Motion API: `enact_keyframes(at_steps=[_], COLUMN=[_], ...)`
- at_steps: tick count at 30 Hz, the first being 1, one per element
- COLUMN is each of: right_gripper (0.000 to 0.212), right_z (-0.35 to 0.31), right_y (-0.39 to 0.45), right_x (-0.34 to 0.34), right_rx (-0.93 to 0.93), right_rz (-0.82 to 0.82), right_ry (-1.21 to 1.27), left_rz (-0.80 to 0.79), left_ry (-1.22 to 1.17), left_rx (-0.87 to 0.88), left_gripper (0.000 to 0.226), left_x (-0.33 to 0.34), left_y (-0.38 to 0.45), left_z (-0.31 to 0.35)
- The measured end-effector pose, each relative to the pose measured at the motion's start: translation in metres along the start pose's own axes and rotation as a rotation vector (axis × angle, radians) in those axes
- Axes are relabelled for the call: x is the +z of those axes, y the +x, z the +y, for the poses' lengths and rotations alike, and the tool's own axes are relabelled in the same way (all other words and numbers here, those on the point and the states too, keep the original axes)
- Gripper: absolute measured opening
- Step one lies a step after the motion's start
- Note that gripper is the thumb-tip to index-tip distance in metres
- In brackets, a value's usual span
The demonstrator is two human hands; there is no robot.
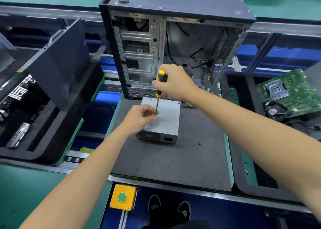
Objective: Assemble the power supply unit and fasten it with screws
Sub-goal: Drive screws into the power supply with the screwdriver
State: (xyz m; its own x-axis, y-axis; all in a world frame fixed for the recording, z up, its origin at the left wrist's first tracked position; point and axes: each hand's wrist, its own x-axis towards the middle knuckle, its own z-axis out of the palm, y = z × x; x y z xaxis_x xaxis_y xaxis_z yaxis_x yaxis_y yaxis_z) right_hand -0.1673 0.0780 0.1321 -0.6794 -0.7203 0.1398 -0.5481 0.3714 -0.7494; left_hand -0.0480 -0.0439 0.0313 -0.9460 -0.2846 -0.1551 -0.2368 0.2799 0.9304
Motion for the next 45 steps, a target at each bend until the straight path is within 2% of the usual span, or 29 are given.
enact_keyframes(at_steps=[18,23,27,36,43,45], right_gripper=[0.025,0.025,0.021,0.019,0.018,0.016], right_z=[0.006,0.003,0.003,0.007,-0.007,-0.011], right_y=[-0.009,-0.013,-0.019,-0.031,-0.037,-0.042], right_x=[-0.003,-0.008,-0.011,-0.012,-0.017,-0.015], right_rx=[0.02,0.009,-0.029,-0.099,-0.34,-0.379], right_rz=[-0.064,-0.238,-0.376,-0.448,-0.658,-0.711], right_ry=[-0.034,-0.08,-0.137,-0.211,-0.47,-0.545], left_rz=[-0.096,-0.169,-0.22,-0.273,-0.313,-0.301], left_ry=[0.036,0.158,0.255,0.336,0.359,0.373], left_rx=[0.034,0.073,0.085,0.099,0.101,0.089], left_gripper=[0.018,0.025,0.02,0.018,0.02,0.029], left_x=[0.011,0.018,0.027,0.032,0.027,0.027], left_y=[0.001,-0.002,-0.004,0.002,0.007,0.008], left_z=[-0.001,0.005,0.004,-0.002,-0.001,-0.003])
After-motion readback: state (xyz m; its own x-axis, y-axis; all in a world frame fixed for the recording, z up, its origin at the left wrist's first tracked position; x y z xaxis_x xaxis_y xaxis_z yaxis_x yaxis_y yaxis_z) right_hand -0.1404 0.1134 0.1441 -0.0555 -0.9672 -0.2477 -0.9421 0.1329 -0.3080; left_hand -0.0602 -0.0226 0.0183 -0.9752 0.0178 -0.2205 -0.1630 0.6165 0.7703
